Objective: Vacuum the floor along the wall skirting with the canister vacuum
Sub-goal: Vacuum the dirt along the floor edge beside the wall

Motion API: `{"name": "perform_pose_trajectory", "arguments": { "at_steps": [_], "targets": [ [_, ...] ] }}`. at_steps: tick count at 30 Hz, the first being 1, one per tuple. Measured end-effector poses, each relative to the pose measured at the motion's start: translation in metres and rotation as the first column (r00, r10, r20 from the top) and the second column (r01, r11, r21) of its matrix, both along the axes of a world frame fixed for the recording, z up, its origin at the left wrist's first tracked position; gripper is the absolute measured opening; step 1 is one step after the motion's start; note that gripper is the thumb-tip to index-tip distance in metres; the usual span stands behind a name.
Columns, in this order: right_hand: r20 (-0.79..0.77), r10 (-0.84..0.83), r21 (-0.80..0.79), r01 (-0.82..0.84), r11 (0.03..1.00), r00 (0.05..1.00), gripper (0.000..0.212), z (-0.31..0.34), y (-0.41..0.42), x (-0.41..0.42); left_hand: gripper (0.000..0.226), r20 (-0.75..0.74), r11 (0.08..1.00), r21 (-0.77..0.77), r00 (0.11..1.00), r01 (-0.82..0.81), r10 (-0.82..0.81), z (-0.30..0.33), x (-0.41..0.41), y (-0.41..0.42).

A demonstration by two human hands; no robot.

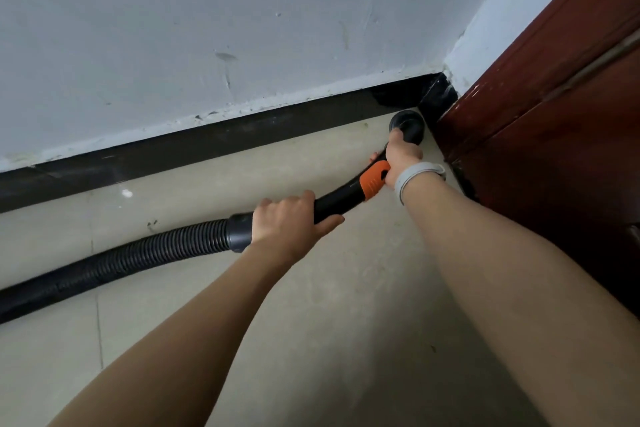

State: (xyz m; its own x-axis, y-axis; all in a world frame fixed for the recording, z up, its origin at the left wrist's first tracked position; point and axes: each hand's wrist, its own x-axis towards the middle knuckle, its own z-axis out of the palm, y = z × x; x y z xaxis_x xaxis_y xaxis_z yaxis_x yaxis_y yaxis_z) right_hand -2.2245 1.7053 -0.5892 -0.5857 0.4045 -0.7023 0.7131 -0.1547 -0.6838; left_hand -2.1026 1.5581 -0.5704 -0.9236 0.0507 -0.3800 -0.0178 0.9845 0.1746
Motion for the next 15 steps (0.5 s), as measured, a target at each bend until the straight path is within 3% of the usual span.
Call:
{"name": "perform_pose_trajectory", "arguments": {
  "at_steps": [7,15],
  "targets": [
    [0.062,0.002,0.15,-0.011,0.989,0.998,0.041,-0.014,0.019,0.0,0.052,-0.049,0.998,-0.007,0.997,0.055,-0.055,-0.009,-0.01,0.003],
    [0.115,-0.09,0.098,0.079,0.992,0.989,0.045,-0.014,0.031,0.033,0.045,0.061,0.972,0.028,0.97,0.232,-0.233,0.003,-0.001,-0.003]
  ]
}}
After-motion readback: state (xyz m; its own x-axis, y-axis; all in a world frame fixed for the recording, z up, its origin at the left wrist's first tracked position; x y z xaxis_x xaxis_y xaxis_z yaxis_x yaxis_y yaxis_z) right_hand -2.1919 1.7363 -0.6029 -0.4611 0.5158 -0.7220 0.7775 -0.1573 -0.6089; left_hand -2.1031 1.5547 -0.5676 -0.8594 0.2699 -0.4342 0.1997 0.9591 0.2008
